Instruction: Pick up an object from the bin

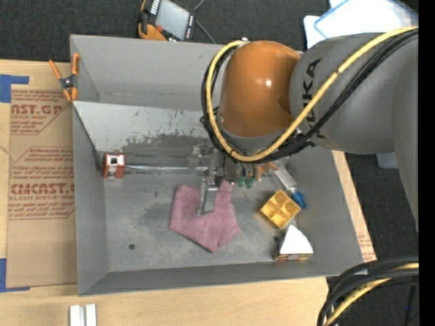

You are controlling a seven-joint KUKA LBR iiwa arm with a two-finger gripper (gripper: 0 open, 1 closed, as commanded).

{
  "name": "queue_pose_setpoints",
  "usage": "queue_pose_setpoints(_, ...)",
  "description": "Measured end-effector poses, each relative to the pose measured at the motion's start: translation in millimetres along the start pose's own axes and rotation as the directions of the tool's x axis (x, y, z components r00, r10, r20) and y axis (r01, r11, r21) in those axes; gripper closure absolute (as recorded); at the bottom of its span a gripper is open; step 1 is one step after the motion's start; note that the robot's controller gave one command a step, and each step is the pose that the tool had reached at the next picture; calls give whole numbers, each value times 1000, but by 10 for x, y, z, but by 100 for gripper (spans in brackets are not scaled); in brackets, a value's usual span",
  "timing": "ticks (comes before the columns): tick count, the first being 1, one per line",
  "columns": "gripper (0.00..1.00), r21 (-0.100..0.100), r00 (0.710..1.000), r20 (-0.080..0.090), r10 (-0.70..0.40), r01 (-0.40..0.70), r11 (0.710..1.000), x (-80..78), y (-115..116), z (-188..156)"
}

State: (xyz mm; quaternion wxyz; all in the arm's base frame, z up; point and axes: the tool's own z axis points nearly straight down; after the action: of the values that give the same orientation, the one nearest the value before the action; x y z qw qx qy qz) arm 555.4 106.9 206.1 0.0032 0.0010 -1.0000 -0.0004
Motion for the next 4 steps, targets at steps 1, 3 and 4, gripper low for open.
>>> queue_pose_setpoints(1, 0, -1, 1000, 8, 2, -2, 1000, -16, -8, -48)
queue_pose_setpoints(3, 0, -1, 1000, 12, -6, 6, 1000, 609, -80, 614)
queue_pose_setpoints(4, 0, 0, 915, -4, 403, -403, 915, 706, 178, 1093)
